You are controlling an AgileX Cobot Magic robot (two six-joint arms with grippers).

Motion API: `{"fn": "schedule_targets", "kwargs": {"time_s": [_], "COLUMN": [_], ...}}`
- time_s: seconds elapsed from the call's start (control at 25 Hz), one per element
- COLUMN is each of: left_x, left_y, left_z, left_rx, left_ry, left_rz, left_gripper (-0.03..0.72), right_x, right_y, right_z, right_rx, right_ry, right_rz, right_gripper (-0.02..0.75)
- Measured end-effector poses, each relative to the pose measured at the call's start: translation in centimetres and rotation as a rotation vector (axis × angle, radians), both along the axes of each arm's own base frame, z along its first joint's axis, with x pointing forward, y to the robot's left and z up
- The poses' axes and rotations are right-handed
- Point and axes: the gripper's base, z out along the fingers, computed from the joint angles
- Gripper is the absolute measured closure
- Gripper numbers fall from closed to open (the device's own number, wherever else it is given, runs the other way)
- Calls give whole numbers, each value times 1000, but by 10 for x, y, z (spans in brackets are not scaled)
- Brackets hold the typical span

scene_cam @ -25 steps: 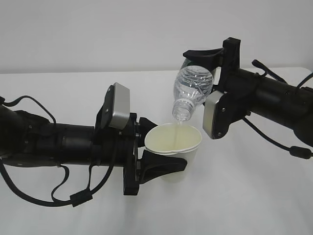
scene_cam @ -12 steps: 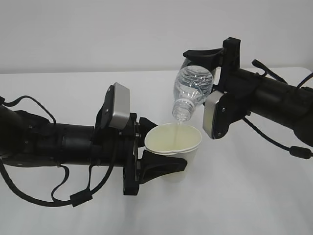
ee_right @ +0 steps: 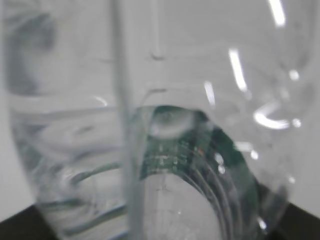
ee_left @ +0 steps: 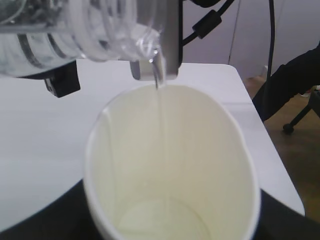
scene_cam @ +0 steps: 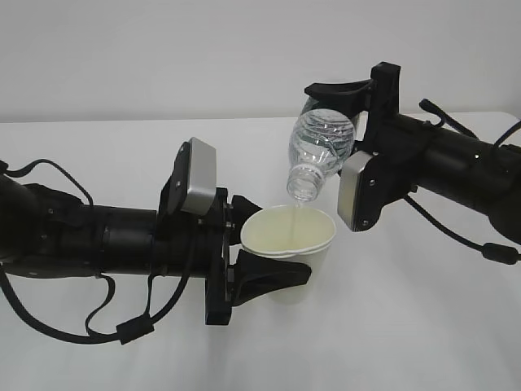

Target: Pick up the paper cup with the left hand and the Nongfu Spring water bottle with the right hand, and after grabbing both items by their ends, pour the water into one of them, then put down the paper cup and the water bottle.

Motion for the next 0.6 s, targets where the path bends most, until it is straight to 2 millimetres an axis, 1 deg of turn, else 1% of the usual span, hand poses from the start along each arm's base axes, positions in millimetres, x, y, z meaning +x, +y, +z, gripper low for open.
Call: {"fn": "schedule_targets", "kwargs": {"time_s": [0.48,0.52,0.6], "left_x": [0,0,0], "left_y": [0,0,0], "left_z": [0,0,0], "left_rx": [0,0,0], "left_ry": [0,0,0], "left_rz": [0,0,0], "left_gripper": [259,240,255], "right_x": [0,0,0], "right_y": [0,0,0], "right_z": [0,0,0], "right_rx": [-6,-6,-6], "right_ry": [-6,-6,-6], "right_rz": [0,0,0], "right_gripper": [255,255,255]}}
